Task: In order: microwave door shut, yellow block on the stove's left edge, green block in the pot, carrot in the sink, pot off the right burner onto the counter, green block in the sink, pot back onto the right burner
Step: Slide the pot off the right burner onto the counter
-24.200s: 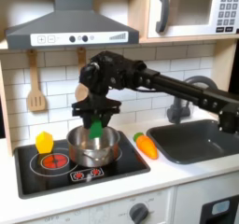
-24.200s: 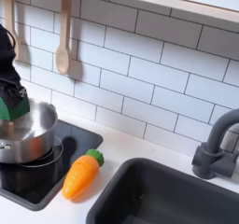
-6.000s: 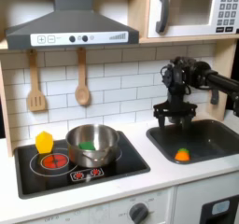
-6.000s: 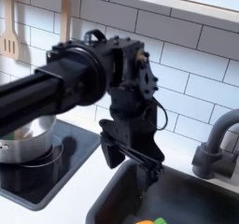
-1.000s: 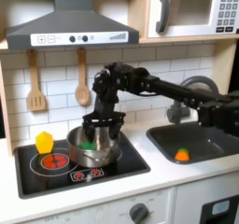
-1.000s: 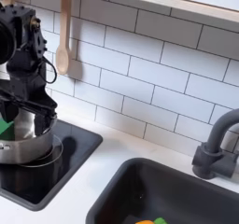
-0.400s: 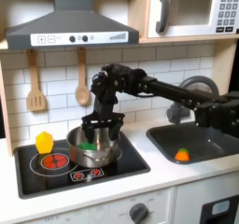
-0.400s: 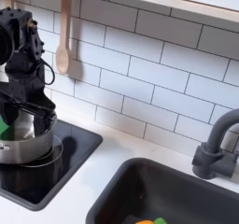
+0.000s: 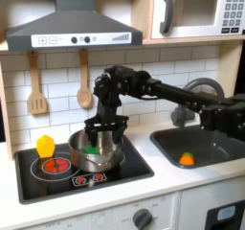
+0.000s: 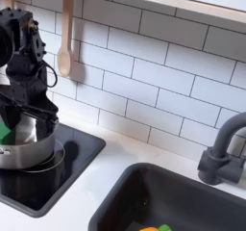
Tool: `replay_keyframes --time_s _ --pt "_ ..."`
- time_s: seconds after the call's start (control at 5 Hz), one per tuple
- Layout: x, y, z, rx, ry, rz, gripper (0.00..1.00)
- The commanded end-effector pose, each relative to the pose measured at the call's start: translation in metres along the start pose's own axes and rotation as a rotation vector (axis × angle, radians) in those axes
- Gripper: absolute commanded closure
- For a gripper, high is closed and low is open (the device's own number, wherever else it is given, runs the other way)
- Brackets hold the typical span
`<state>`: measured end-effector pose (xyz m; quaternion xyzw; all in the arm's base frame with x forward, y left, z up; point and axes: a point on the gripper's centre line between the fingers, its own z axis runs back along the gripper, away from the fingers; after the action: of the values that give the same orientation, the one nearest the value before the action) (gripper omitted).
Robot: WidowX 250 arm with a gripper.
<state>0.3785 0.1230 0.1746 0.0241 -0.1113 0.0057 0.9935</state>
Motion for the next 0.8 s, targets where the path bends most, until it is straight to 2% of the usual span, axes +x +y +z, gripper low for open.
replay_keyframes --time_s 0.0,0.6 --pt "-0.002 -0.008 -0.002 -0.014 0.004 -0.004 0.00" --pt "-0.004 -0.027 0.000 -0.031 -0.001 -0.036 0.00"
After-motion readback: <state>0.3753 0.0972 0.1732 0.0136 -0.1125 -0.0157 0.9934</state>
